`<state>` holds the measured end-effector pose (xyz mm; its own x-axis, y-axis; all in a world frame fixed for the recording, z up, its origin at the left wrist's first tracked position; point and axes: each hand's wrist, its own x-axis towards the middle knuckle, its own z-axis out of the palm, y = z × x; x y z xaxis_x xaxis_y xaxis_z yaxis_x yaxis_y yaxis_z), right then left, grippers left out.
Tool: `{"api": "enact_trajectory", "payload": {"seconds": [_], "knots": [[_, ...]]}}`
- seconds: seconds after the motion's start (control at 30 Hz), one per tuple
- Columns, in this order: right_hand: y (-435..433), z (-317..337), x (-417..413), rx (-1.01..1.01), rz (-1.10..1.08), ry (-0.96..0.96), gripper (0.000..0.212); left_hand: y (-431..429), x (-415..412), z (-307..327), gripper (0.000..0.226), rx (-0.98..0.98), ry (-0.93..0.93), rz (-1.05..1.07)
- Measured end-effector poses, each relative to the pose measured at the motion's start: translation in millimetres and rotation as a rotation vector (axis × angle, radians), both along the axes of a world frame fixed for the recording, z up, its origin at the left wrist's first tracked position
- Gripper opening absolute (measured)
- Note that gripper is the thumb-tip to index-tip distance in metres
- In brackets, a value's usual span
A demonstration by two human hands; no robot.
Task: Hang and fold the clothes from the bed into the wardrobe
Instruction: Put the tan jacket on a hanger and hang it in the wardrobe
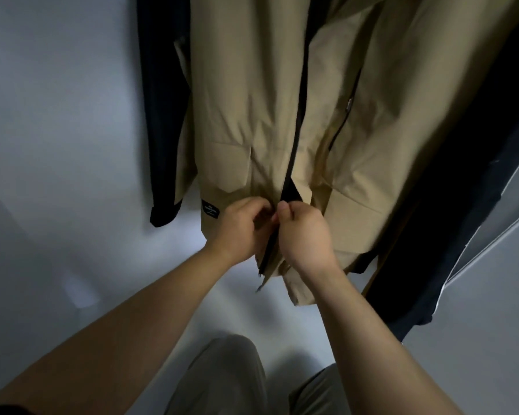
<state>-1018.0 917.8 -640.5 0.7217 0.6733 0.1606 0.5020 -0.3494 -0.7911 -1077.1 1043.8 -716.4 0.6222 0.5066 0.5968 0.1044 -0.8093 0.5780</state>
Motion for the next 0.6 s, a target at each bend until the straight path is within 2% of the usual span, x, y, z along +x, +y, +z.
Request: {"api": "enact_trajectory", "payload": {"seconds": [0.23,0.33,0.4,0.5,0.6], "knots": [[0,17,4,0.024,0.004,-0.048,0.038,2,13,-3,0.035,0.218,0.006,0.005],[1,38,5,0.163,-0.009,-0.072,0.037,11,16,-4,0.035,0.207,0.098,0.025],[-2,46,0,0.239,-0.027,-0.122,0.037,16,19,-1,0.039,0.2,0.114,0.024],[-6,47,-5,0.304,-0.042,-0.192,0.038,20,18,11,0.031,0.219,0.123,0.012],[-6,59,-4,0.377,-0.081,-0.248,0.038,24,17,15,0.034,0.223,0.155,0.012]]}}
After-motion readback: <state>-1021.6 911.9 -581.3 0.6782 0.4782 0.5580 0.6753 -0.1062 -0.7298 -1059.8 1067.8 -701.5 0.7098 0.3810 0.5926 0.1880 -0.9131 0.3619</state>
